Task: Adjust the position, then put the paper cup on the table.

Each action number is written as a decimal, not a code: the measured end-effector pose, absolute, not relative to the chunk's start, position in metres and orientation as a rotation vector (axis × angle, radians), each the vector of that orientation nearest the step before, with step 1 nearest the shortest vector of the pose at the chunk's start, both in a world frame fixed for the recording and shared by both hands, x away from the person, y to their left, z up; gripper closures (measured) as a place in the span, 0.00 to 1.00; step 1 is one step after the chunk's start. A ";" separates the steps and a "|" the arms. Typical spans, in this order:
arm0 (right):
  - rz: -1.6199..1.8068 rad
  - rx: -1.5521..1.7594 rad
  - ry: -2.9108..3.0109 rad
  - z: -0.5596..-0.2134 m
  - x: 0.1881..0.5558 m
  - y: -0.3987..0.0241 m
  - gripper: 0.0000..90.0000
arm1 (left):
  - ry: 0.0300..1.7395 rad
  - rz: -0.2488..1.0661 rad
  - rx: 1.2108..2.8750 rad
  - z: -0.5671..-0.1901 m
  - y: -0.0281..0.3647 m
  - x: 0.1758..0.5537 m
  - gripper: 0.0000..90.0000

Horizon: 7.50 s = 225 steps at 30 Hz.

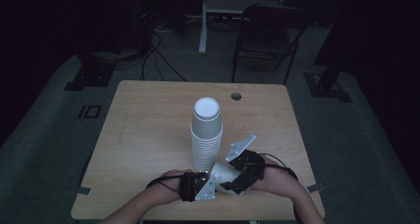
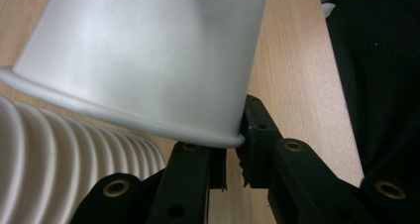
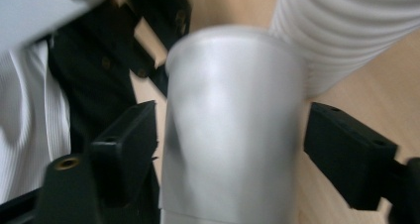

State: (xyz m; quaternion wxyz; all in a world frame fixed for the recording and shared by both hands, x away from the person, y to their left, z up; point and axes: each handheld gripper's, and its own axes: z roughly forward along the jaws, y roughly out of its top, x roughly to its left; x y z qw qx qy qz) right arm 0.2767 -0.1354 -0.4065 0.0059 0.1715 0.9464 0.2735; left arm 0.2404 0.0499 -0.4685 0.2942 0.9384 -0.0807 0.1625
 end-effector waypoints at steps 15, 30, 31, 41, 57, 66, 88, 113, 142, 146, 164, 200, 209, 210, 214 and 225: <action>0.574 0.571 3.129 -0.429 0.295 -0.111 0.16 | -0.308 0.491 2.563 -0.472 0.045 0.237 0.92; 0.594 0.542 3.123 -0.436 0.299 -0.109 0.18 | -0.220 0.439 2.511 -0.469 0.053 0.241 0.79; 0.598 0.546 3.112 -0.437 0.300 -0.110 0.18 | -0.207 0.458 2.498 -0.470 0.053 0.240 0.74; 0.766 0.657 2.977 -0.436 0.301 -0.144 0.18 | -0.017 0.421 2.408 -0.463 0.075 0.250 0.44; 1.214 0.971 2.179 -0.441 0.297 -0.213 0.18 | 0.205 0.236 2.246 -0.475 0.113 0.258 0.42; 1.234 1.080 1.885 -0.452 0.312 -0.224 0.18 | 0.341 0.143 2.197 -0.494 0.128 0.259 0.35; 1.260 1.140 1.712 -0.468 0.353 -0.217 0.17 | 1.007 0.251 1.995 -0.534 0.198 0.275 0.00; 1.175 1.272 1.738 -0.500 0.384 -0.222 0.17 | 1.228 0.450 1.882 -0.539 0.245 0.266 0.00; 1.175 1.369 1.760 -0.531 0.390 -0.228 0.11 | 1.257 0.459 1.860 -0.542 0.255 0.263 0.00; 1.210 1.352 1.758 -0.528 0.384 -0.233 0.11 | 1.255 0.457 1.862 -0.542 0.255 0.264 0.00; 1.136 1.291 1.853 -0.542 0.349 -0.257 0.11 | 1.252 0.468 1.878 -0.541 0.255 0.263 0.00; 0.937 1.458 1.913 -0.554 0.271 -0.317 0.11 | 1.299 0.512 1.881 -0.542 0.260 0.259 0.00; 0.896 1.577 1.899 -0.556 0.266 -0.330 0.13 | 1.342 0.538 1.862 -0.542 0.271 0.257 0.00; 0.889 1.592 1.894 -0.557 0.265 -0.332 0.13 | 1.348 0.535 1.857 -0.542 0.272 0.256 0.00; 0.841 1.645 1.865 -0.558 0.264 -0.337 0.14 | 1.359 0.551 1.859 -0.543 0.274 0.255 0.00; 0.816 1.668 1.839 -0.558 0.265 -0.337 0.13 | 1.374 0.559 1.853 -0.545 0.275 0.255 0.00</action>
